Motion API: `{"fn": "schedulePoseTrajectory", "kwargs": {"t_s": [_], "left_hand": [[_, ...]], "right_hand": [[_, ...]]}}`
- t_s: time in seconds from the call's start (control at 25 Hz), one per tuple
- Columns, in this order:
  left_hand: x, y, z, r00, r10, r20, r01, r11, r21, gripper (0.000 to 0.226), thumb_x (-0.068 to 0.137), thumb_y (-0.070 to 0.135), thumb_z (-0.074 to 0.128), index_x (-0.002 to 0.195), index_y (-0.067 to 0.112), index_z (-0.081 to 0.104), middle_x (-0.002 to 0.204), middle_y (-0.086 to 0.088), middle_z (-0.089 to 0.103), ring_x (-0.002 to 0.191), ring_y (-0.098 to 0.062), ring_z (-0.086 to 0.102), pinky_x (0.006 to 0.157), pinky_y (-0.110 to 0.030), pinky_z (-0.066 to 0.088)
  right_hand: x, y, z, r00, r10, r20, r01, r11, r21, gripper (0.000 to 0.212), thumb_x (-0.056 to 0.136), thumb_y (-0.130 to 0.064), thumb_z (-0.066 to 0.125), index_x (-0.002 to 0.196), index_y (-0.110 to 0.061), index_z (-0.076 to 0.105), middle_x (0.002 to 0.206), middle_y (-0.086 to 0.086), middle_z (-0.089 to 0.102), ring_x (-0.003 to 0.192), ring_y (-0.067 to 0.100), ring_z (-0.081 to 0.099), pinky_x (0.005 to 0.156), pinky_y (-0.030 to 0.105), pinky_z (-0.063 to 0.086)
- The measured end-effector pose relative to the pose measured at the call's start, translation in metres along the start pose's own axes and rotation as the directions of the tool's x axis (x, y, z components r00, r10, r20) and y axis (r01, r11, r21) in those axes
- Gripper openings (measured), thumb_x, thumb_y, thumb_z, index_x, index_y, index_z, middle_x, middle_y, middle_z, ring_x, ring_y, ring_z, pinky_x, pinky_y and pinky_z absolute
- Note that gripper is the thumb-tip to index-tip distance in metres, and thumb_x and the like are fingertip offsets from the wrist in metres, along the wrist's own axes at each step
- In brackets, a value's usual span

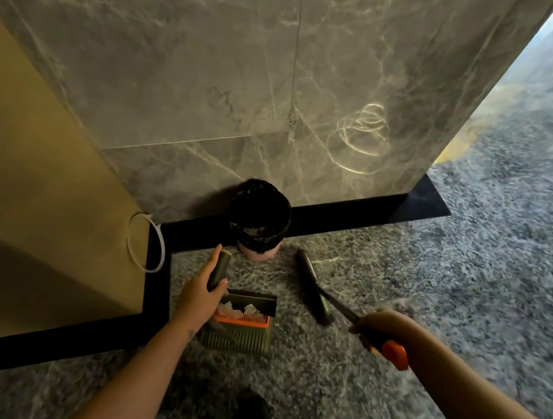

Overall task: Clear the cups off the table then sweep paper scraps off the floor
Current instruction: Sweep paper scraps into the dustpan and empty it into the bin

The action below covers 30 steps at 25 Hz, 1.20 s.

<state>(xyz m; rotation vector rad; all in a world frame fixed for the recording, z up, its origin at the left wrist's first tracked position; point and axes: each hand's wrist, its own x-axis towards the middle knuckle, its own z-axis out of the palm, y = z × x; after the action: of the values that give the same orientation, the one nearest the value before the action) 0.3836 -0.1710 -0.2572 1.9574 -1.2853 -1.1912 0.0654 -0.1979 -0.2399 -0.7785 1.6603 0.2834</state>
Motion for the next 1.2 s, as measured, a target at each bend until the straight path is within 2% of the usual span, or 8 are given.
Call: {"fn": "schedulePoseTrajectory", "kwargs": {"t_s": [0.16,0.28,0.36,0.56,0.68,0.84,1.0,1.2], "left_hand": [[-0.027,-0.008,0.009,0.990,0.044,-0.134,-0.049,0.998,-0.035,0.071,0.095,0.010,0.053,0.141,0.049,0.014,0.092,0.000,0.059,0.056,-0.020,0.051,0.057,-0.050,0.051],[-0.051,-0.007,0.011,0.981,0.059,-0.186,-0.055,0.998,0.028,0.066,0.096,0.013,0.051,0.147,0.041,0.019,0.087,-0.009,0.061,0.056,-0.025,0.052,0.054,-0.049,0.050],[-0.070,0.000,0.011,0.971,0.073,-0.227,-0.063,0.997,0.052,0.066,0.097,0.014,0.050,0.147,0.041,0.019,0.086,-0.016,0.061,0.056,-0.029,0.053,0.053,-0.048,0.049],[-0.124,0.031,0.008,0.899,0.219,-0.380,-0.160,0.970,0.181,0.066,0.095,0.013,0.053,0.148,0.036,0.021,0.092,-0.025,0.064,0.068,-0.038,0.060,0.061,-0.049,0.051],[-0.149,0.052,0.003,0.836,0.309,-0.453,-0.222,0.946,0.235,0.067,0.093,0.012,0.056,0.147,0.032,0.023,0.093,-0.022,0.065,0.076,-0.036,0.061,0.067,-0.045,0.050],[-0.165,0.077,-0.006,0.790,0.450,-0.416,-0.257,0.860,0.441,0.069,0.092,0.016,0.057,0.143,0.039,0.016,0.084,-0.014,0.065,0.074,-0.031,0.061,0.060,-0.032,0.042],[-0.161,0.090,-0.022,0.720,0.507,-0.473,-0.250,0.826,0.505,0.070,0.091,0.016,0.059,0.142,0.037,0.016,0.085,-0.014,0.066,0.076,-0.032,0.062,0.058,-0.027,0.037],[-0.143,0.096,-0.034,0.681,0.609,-0.407,-0.292,0.735,0.612,0.078,0.086,0.011,0.065,0.142,0.034,0.015,0.060,-0.004,0.056,0.045,-0.021,0.048,0.042,-0.026,0.036]], "right_hand": [[-0.005,0.034,0.012,0.983,-0.088,-0.159,0.124,0.965,0.231,0.016,0.081,0.009,0.057,0.066,0.006,0.058,0.041,0.013,0.054,0.032,0.019,0.052,0.041,0.025,0.043],[-0.022,0.059,0.015,0.974,-0.124,-0.187,0.188,0.907,0.377,0.014,0.083,0.014,0.052,0.072,0.009,0.057,0.046,0.014,0.053,0.026,0.018,0.049,0.030,0.018,0.040],[-0.039,0.076,0.014,0.964,-0.186,-0.193,0.243,0.907,0.344,0.008,0.083,0.014,0.052,0.085,0.011,0.059,0.053,0.015,0.053,0.028,0.016,0.050,0.031,0.019,0.041],[-0.078,0.117,0.003,0.900,-0.362,-0.241,0.422,0.862,0.281,0.032,0.081,0.015,0.056,0.107,-0.003,0.060,0.056,0.013,0.054,0.030,0.013,0.051,0.032,0.020,0.042],[-0.089,0.134,0.001,0.857,-0.443,-0.263,0.512,0.791,0.335,0.045,0.081,0.016,0.056,0.121,-0.005,0.056,0.049,0.010,0.053,0.031,0.014,0.050,0.032,0.021,0.042],[-0.093,0.142,0.011,0.815,-0.526,-0.243,0.579,0.714,0.393,0.053,0.082,0.018,0.054,0.132,0.001,0.048,0.055,0.013,0.051,0.032,0.014,0.048,0.033,0.020,0.041],[-0.075,0.132,0.026,0.828,-0.528,-0.188,0.555,0.727,0.405,0.055,0.083,0.019,0.050,0.133,-0.002,0.047,0.055,0.012,0.049,0.036,0.018,0.046,0.033,0.021,0.039],[-0.043,0.116,0.042,0.866,-0.480,-0.142,0.498,0.802,0.329,0.056,0.081,0.016,0.050,0.133,-0.006,0.049,0.058,0.013,0.051,0.040,0.021,0.047,0.037,0.022,0.040]]}}
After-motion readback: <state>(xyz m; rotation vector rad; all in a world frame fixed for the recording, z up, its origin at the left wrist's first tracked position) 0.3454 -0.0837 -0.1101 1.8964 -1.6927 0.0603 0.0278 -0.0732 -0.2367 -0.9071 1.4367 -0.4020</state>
